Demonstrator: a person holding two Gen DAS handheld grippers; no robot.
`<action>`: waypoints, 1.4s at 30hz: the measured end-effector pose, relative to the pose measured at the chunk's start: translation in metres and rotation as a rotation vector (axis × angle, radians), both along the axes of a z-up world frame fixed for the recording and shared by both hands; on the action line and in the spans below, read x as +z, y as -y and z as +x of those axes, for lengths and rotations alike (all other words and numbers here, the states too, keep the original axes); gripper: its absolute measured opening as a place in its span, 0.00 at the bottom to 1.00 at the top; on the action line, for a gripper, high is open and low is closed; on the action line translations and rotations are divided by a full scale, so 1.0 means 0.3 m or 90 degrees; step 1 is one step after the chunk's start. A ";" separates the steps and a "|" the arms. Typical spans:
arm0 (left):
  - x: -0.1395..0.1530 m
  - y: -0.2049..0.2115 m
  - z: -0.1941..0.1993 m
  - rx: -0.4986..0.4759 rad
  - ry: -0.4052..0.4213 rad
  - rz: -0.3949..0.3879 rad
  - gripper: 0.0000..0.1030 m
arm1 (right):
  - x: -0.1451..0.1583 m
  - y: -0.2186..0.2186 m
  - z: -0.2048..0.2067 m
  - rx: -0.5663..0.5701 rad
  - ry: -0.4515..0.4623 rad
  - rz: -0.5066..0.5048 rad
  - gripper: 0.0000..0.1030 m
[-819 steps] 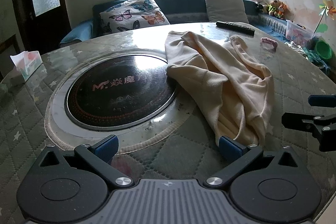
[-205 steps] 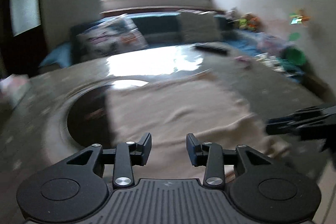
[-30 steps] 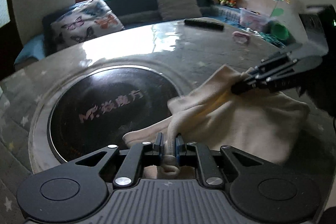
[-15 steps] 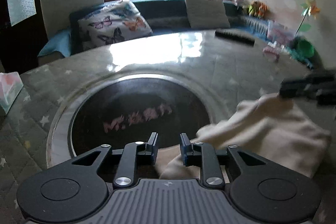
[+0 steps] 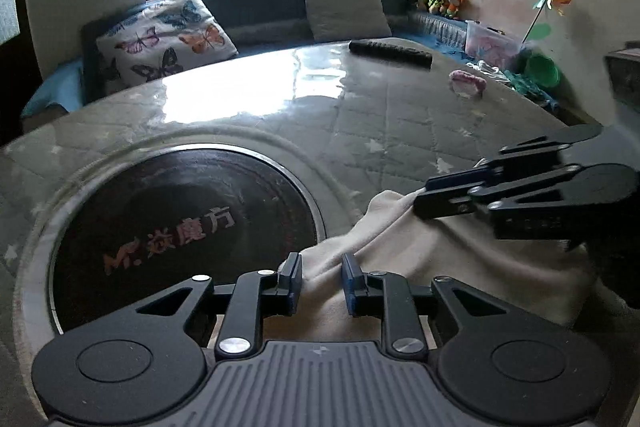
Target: Fold clothes
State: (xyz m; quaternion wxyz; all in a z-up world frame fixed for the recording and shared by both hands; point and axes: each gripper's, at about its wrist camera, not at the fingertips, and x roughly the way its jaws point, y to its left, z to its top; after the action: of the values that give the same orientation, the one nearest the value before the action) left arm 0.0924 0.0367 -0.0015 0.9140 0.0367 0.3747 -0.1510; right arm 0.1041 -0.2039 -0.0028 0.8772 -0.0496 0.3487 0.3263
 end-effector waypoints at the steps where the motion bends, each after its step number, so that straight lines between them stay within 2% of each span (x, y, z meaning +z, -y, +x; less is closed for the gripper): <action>1: -0.003 -0.003 0.001 0.000 0.000 0.001 0.25 | 0.007 0.002 -0.008 0.002 0.005 0.000 0.17; 5: -0.007 -0.008 0.005 0.000 0.001 0.000 0.25 | 0.044 -0.020 -0.062 0.052 0.030 0.000 0.17; 8: -0.009 -0.002 0.004 -0.001 0.004 0.004 0.25 | 0.030 -0.068 -0.096 0.097 0.042 -0.019 0.17; 11: -0.010 0.001 0.004 -0.004 0.005 0.006 0.25 | 0.004 -0.108 -0.120 0.109 0.063 -0.052 0.18; 14: -0.010 -0.001 0.005 -0.015 0.004 0.010 0.25 | 0.028 -0.117 -0.160 0.123 0.077 -0.048 0.18; 20: -0.006 -0.019 0.034 -0.039 -0.019 0.002 0.26 | 0.025 -0.185 -0.293 0.229 0.088 -0.052 0.18; 26: -0.011 -0.018 0.038 -0.044 -0.020 0.002 0.26 | -0.003 -0.291 -0.409 0.331 0.088 -0.033 0.17; 37: -0.015 -0.022 0.024 -0.027 -0.010 -0.006 0.26 | 0.000 -0.289 -0.448 0.318 0.096 0.000 0.17; 42: -0.006 -0.017 -0.004 -0.010 0.008 -0.011 0.25 | 0.037 -0.147 -0.420 0.212 0.087 0.015 0.25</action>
State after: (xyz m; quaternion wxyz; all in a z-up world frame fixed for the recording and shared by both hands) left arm 0.0912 0.0419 -0.0032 0.9154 0.0328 0.3675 -0.1611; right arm -0.0219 -0.1599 0.0082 0.8332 -0.1185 0.2715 0.4669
